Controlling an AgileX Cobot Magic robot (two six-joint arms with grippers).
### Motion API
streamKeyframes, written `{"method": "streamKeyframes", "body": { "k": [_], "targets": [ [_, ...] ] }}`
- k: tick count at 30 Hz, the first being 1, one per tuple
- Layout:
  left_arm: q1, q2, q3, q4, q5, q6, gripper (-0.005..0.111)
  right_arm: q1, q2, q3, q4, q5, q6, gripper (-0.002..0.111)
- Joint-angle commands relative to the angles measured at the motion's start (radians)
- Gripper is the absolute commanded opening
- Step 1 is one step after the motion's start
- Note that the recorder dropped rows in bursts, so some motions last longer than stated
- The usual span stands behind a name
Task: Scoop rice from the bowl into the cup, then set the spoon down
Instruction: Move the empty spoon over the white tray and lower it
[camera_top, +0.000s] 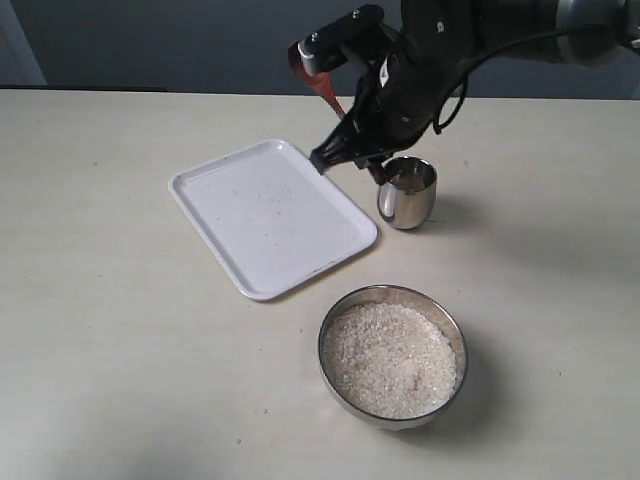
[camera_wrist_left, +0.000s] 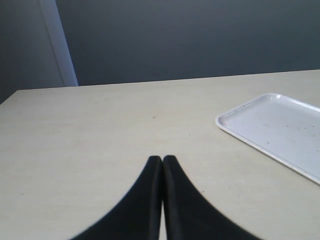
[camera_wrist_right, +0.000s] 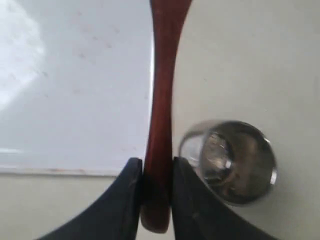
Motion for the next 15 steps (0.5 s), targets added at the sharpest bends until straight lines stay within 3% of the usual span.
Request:
{"method": "streamKeyframes", "body": {
  "k": [1, 9, 15],
  "targets": [
    [-0.001, -0.004, -0.002, 0.001, -0.009, -0.005, 0.001, -0.002, 0.092, -0.161, 0.128, 0.111, -0.031, -0.001],
    [-0.001, -0.004, -0.002, 0.001, -0.009, -0.005, 0.001, -0.002, 0.366, -0.532, 0.184, 0.459, -0.051, -0.001],
    [-0.001, -0.004, -0.002, 0.001, -0.009, -0.005, 0.001, -0.002, 0.524, -0.686, 0.261, 0.473, -0.079, -0.001]
  ]
}}
